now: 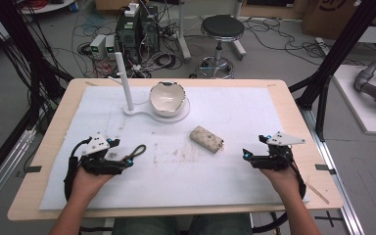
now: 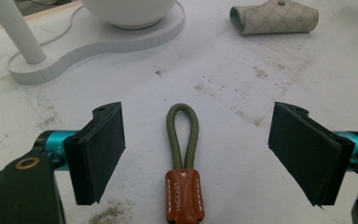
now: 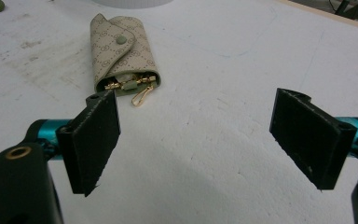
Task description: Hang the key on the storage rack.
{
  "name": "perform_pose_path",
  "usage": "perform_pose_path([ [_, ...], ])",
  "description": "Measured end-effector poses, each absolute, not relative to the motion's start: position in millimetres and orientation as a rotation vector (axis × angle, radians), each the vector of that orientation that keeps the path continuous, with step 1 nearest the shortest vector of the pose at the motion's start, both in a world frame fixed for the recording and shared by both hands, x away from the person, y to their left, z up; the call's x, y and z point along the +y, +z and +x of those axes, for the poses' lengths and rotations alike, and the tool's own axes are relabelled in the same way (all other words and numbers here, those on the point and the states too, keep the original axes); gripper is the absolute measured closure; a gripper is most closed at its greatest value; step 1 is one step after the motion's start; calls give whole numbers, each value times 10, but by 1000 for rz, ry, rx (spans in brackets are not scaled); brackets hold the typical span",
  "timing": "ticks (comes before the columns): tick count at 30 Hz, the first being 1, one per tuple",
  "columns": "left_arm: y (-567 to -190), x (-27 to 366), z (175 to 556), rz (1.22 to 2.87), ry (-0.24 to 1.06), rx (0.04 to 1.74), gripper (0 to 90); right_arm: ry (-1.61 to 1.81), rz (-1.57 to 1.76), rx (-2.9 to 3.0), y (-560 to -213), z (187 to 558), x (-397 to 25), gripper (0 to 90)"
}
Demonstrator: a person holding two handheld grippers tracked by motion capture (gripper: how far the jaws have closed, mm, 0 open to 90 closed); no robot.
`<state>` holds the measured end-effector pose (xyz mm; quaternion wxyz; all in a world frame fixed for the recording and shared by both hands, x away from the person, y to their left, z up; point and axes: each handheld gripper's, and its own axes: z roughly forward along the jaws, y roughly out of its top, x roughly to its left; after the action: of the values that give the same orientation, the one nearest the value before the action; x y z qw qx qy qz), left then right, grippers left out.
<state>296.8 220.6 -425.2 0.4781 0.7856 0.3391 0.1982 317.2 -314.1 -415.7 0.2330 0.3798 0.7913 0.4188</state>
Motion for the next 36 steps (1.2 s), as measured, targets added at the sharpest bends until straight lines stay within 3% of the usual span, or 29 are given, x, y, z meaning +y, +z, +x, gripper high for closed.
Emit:
perform_pose_path([
  [23,-4281,2253,2946,1973,492,845,188,1133,1046,2186,-4193,3214,-3124,163],
  [36,-4428,2221,3025,2105,458,892,357,1133,1027,2204,-4191,3200,-3058,163],
])
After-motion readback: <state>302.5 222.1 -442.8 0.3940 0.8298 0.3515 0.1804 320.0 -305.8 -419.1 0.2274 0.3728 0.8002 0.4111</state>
